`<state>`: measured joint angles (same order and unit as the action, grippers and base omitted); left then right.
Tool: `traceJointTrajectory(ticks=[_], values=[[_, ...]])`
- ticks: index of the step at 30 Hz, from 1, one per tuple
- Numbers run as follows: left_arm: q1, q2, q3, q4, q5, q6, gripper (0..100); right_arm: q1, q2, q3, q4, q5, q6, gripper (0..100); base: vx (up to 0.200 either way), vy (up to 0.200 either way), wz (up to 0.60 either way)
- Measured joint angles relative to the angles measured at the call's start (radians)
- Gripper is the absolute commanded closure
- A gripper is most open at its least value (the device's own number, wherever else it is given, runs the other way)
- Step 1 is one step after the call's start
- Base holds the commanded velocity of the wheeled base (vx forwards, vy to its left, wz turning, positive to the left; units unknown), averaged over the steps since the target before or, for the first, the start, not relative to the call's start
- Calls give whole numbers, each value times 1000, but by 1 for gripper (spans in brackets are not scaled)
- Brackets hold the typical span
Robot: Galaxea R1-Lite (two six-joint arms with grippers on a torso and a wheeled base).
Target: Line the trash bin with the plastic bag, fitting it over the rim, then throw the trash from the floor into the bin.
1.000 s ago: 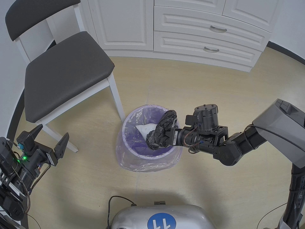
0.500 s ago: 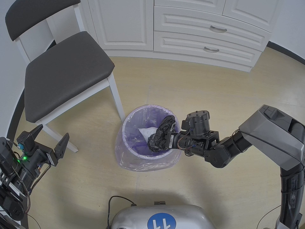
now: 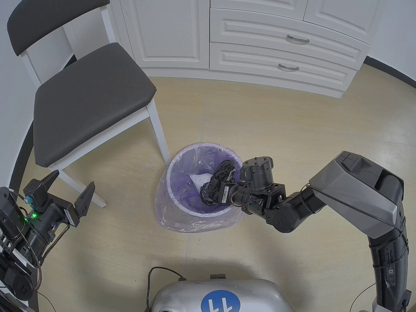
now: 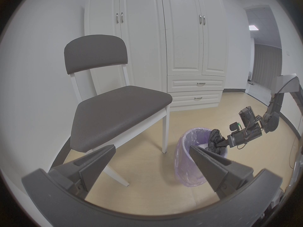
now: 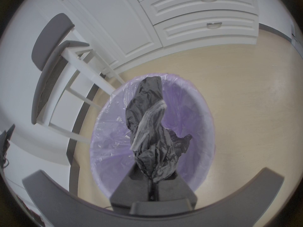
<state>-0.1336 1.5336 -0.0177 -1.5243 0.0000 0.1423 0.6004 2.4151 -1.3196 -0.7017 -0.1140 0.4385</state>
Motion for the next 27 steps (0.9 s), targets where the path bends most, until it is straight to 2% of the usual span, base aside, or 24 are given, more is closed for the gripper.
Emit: traceJointTrajectory(ticks=[3, 9, 20, 27], values=[[0, 0, 0, 0, 0, 0, 0, 9, 15, -26, 0, -20, 23, 100, 0, 0, 0], [0, 0, 0, 0, 0, 0, 0, 11, -5, -10, 12, -22, 13, 100, 0, 0, 0], [0, -5, 0, -2, 0, 0, 0, 0, -119, 113, 28, -16, -97, 100, 0, 0, 0], [-1, -14, 0, 4, 0, 0, 0, -2, -126, 109, 82, -14, -115, 100, 0, 0, 0]])
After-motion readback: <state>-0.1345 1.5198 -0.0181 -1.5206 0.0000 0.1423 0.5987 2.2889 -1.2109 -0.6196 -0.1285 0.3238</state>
